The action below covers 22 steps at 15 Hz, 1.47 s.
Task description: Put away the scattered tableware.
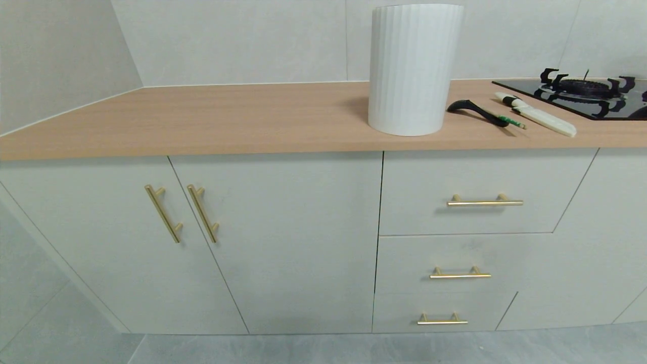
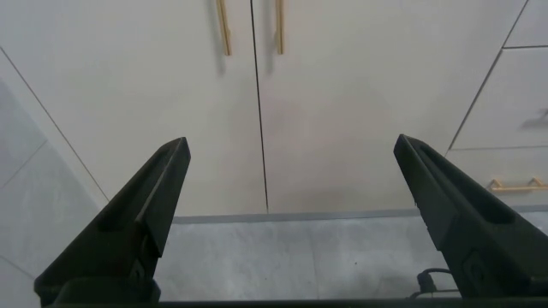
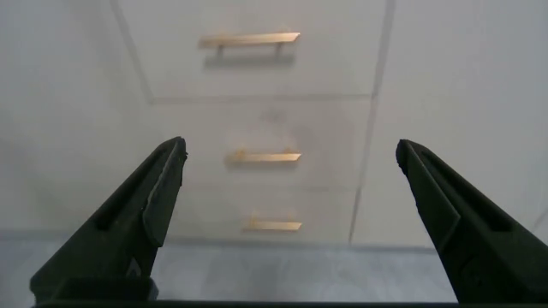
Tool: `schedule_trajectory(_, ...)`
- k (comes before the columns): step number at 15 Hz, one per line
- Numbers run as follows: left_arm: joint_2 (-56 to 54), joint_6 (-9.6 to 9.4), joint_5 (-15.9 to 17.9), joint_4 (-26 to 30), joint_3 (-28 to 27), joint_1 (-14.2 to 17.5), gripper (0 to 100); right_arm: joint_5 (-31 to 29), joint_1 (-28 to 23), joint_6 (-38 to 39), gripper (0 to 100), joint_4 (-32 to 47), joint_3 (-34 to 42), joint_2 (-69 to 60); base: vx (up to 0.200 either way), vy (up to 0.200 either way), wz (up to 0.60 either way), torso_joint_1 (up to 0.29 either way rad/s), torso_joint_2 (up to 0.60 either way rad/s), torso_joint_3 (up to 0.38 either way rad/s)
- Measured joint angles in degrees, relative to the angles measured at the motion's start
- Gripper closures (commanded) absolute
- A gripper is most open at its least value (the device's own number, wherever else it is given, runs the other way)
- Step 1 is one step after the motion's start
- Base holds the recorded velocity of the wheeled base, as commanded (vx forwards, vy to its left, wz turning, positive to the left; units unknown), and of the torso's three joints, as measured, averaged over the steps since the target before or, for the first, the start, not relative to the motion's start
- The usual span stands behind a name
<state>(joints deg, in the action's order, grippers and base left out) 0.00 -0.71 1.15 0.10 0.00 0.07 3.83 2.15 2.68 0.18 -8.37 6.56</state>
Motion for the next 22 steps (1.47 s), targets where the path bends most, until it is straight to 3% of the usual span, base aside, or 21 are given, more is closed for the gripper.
schedule_trajectory(5,0.0,0.02,0.0,0.0,0.0,0.0,0,1.9,5.8,-1.4,0,-1.2,-4.1,22.1,0.0,0.0,0.0,0.0,0.0,0.0)
schedule_trajectory(9,0.0,0.02,0.0,0.0,0.0,0.0,0,2.0,8.3,-1.8,0,-9.5,-9.3,46.1,0.0,0.0,0.0,0.0,0.0,0.0)
schedule_trajectory(12,0.0,0.02,0.0,0.0,0.0,0.0,0,1.7,9.0,-2.1,0,-14.3,-14.3,61.7,0.0,0.0,0.0,0.0,0.0,0.0)
schedule_trajectory(18,0.0,0.02,0.0,0.0,0.0,0.0,0,-1.0,9.1,-2.1,0,-16.2,-26.6,86.8,0.0,0.0,0.0,0.0,0.0,0.0)
schedule_trajectory(22,0.0,0.09,0.0,0.0,0.0,0.0,0,-3.5,7.9,-2.1,0,-22.0,-27.8,97.7,0.0,0.0,0.0,0.0,0.0,0.0)
